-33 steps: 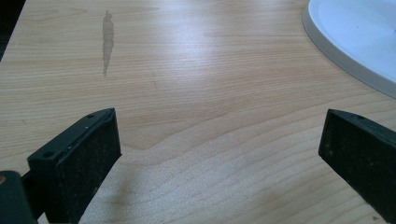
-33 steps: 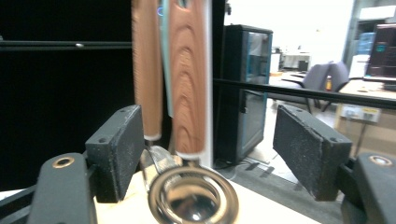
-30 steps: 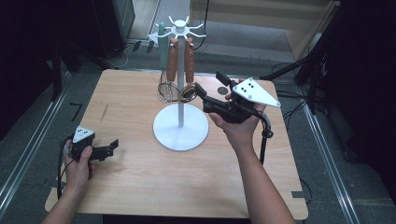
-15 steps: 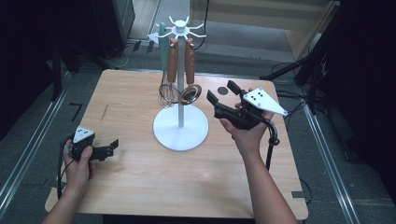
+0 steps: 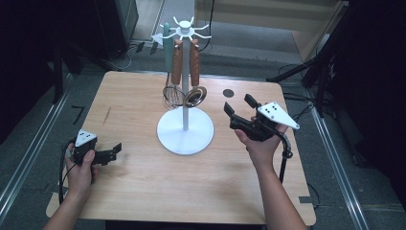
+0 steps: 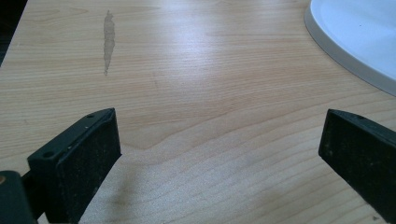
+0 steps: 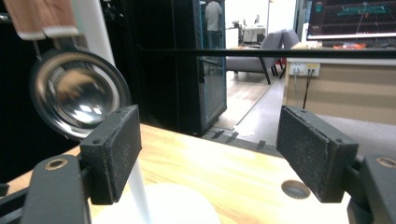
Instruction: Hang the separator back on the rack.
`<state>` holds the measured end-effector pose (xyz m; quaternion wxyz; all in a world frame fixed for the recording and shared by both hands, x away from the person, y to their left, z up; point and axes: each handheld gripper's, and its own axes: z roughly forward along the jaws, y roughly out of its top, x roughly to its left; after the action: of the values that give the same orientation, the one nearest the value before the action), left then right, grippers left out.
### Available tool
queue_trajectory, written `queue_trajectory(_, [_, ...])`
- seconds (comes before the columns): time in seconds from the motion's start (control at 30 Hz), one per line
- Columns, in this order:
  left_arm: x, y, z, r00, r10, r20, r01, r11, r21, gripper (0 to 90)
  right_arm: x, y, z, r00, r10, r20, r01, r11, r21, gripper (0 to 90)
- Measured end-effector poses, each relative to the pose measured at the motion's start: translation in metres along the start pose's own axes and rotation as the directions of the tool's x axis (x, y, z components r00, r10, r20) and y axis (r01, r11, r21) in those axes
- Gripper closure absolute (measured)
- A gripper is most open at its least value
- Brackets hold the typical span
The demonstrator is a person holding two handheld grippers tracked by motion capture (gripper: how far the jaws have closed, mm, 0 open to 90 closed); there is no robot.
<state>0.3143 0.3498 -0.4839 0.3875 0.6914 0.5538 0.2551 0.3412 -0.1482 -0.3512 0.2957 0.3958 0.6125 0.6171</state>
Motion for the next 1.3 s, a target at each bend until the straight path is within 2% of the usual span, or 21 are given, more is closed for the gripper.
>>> queue_trajectory(0.17, [0.000, 0.000, 0.000, 1.0000, 0.002, 0.000, -0.002, 1.0000, 0.005, 0.0, -0.010, -0.014, -0.005, 0.9994, 0.001, 0.034, -0.002, 0.999, 0.032, 23.2])
queue_trajectory(0.33, [0.000, 0.000, 0.000, 1.0000, 0.004, -0.001, -0.004, 1.0000, 0.008, 0.0, -0.018, -0.030, -0.008, 0.9954, -0.010, 0.095, 0.004, 0.998, 0.067, 23.9])
queue_trajectory(0.43, [0.000, 0.000, 0.000, 1.0000, 0.004, -0.001, -0.004, 1.0000, 0.008, 0.0, -0.023, -0.037, -0.011, 0.9947, 0.004, 0.103, -0.012, 0.997, 0.081, 23.8])
queue_trajectory(0.8, [0.000, 0.000, 0.000, 1.0000, 0.005, -0.003, -0.005, 1.0000, 0.006, 0.0, -0.039, -0.064, -0.016, 0.9888, 0.004, 0.149, -0.026, 0.989, 0.148, 23.3])
queue_trajectory(0.93, [0.000, 0.000, 0.000, 1.0000, 0.005, -0.004, -0.005, 1.0000, 0.005, 0.0, -0.045, -0.073, -0.019, 0.9871, 0.007, 0.160, -0.037, 0.982, 0.185, 23.6])
queue_trajectory(1.17, [0.000, 0.000, 0.000, 1.0000, 0.005, -0.007, -0.005, 1.0000, 0.003, 0.0, -0.057, -0.087, -0.029, 0.9813, 0.016, 0.192, -0.056, 0.977, 0.204, 24.1])
queue_trajectory(1.3, [0.000, 0.000, 0.000, 0.9999, 0.006, -0.009, -0.006, 1.0000, 0.004, 0.0, -0.065, -0.099, -0.034, 0.9754, -0.009, 0.220, -0.045, 0.971, 0.236, 24.7])
